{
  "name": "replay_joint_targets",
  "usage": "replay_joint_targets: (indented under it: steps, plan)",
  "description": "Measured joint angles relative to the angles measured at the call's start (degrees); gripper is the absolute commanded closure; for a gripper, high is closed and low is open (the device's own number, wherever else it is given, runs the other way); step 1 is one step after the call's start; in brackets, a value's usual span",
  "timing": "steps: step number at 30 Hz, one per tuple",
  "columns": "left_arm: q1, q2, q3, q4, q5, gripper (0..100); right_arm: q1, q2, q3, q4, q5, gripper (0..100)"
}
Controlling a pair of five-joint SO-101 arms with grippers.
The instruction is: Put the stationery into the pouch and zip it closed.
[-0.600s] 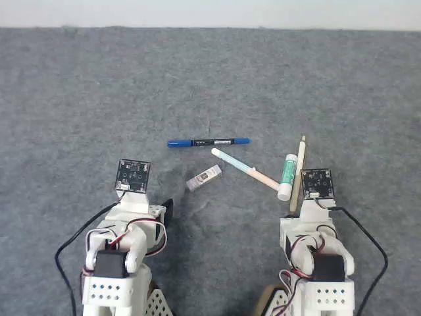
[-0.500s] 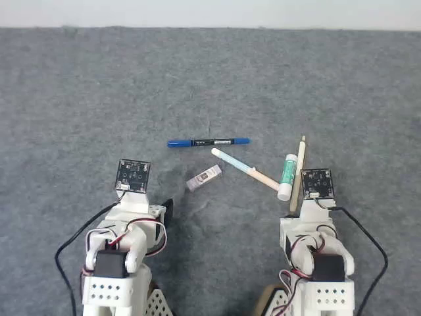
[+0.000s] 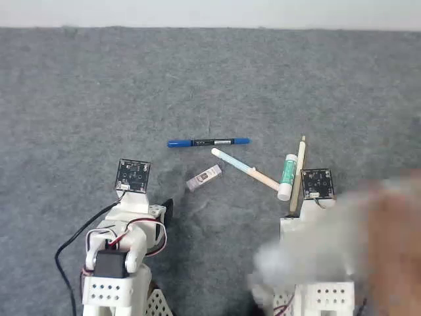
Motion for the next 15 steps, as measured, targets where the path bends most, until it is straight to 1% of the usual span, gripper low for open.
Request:
replay_joint_targets:
  steps: [15]
  plan:
    - [0.0,0.0,0.0,0.0,0.0,79,0.0,-0.09,0.0,0.18,0.18,99.2]
